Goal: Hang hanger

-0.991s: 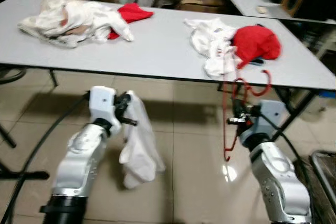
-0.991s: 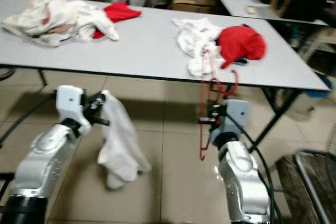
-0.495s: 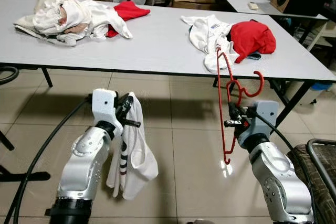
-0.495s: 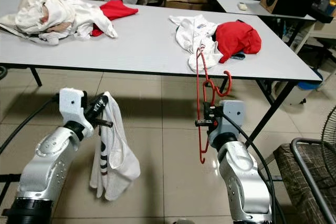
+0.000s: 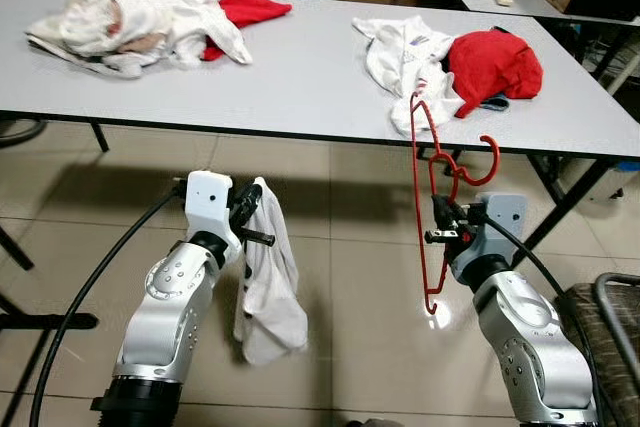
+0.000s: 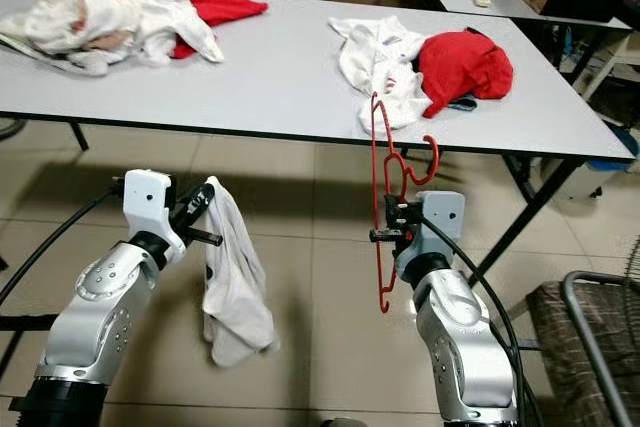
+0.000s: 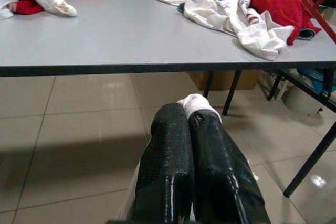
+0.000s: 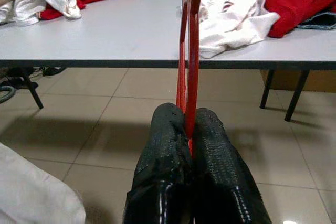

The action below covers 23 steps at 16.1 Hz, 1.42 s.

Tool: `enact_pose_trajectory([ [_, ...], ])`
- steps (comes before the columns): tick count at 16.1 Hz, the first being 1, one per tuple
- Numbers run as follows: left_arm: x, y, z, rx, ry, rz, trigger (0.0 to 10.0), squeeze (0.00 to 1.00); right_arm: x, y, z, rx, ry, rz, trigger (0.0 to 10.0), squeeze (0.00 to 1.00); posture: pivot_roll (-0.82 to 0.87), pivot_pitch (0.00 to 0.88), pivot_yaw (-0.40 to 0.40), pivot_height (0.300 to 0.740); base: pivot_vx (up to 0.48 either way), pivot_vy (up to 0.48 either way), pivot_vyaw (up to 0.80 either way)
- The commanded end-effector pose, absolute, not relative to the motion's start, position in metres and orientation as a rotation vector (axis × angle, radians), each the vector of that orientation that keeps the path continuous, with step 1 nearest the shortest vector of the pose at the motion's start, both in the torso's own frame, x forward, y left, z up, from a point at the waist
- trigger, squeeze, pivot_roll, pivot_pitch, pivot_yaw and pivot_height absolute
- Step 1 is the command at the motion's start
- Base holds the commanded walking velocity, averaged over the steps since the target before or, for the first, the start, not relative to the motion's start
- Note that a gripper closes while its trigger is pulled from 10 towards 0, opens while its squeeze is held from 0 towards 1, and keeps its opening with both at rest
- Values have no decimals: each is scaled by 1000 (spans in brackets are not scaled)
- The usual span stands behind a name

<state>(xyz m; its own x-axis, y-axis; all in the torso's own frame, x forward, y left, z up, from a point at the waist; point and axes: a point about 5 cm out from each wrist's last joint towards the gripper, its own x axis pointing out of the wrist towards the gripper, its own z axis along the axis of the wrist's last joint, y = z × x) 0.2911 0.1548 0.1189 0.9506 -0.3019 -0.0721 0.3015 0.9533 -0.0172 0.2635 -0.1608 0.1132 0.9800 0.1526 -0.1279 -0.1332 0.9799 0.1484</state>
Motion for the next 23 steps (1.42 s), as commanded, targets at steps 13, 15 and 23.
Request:
enact_pose_trajectory([
  [13, 294, 149, 117, 0, 48, -283, 10000, 0, 268, -164, 110, 100, 153, 145, 10000, 0, -144, 0, -78, 740, 0, -18, 0],
  [15, 297, 144, 114, 12, 51, -281, 10000, 0, 275, -162, 111, 94, 147, 146, 10000, 0, -143, 0, -90, 740, 0, 0, 0],
  [23, 296, 144, 109, 18, 56, -288, 10000, 0, 272, -157, 109, 102, 133, 133, 10000, 0, -152, 0, -58, 740, 0, 0, 0],
])
